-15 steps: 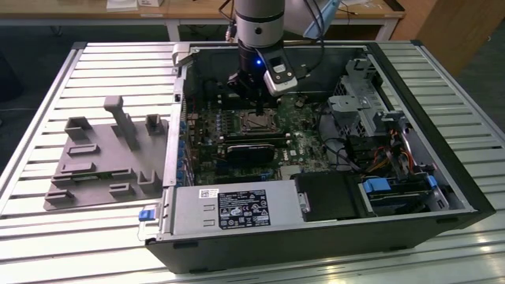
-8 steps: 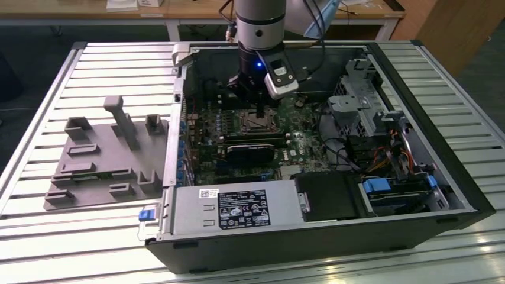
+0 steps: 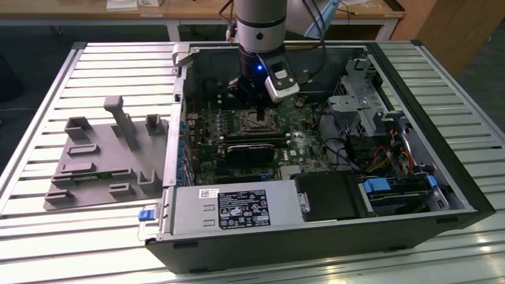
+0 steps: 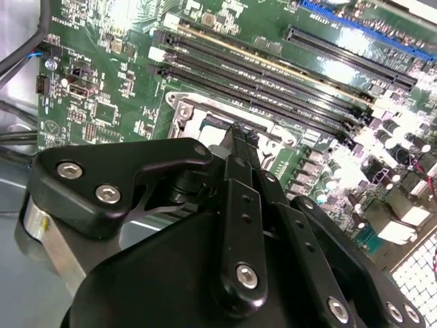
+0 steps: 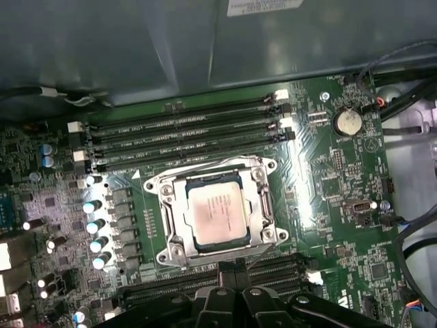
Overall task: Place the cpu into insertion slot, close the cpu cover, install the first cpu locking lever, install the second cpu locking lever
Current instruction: 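Install the second cpu locking lever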
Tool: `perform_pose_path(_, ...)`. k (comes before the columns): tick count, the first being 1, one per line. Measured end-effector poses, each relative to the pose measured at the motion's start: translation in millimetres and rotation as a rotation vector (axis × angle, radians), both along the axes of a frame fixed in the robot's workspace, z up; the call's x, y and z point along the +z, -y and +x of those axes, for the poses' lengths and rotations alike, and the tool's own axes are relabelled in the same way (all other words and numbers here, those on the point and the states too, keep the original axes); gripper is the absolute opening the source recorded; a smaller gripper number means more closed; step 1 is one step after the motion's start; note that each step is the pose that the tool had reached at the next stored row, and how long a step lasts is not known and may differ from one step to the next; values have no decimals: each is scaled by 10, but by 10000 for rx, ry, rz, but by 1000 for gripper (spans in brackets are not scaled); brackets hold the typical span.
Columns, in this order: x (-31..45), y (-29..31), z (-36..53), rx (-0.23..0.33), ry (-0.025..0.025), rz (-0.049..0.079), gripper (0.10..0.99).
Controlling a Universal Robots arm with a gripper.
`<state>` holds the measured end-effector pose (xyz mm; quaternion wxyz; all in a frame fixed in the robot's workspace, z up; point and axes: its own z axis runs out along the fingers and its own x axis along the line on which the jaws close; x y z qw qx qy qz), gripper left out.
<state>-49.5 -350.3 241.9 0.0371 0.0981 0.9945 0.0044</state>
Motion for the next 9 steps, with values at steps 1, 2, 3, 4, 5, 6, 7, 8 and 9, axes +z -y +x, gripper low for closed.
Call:
perform_pose_path(1, -3, 9, 0, 1, 1, 1, 102)
perform_pose_path(2, -7, 18, 0, 0, 1, 1, 102)
perform_pose_path(3, -11, 26, 0, 0, 1, 1, 102)
perform_pose_path(4, -17, 35, 0, 0, 0, 1, 102)
perform_pose_path(5, -22, 43, 0, 0, 1, 1, 102)
perform_pose_path(6, -29, 52, 0, 0, 0, 0, 102)
perform_pose_path(7, -36, 59, 0, -1, 0, 1, 102)
perform_pose_path(8, -45, 67, 0, 0, 1, 2, 102)
perform_pose_path(9, -53, 74, 0, 0, 0, 2, 102)
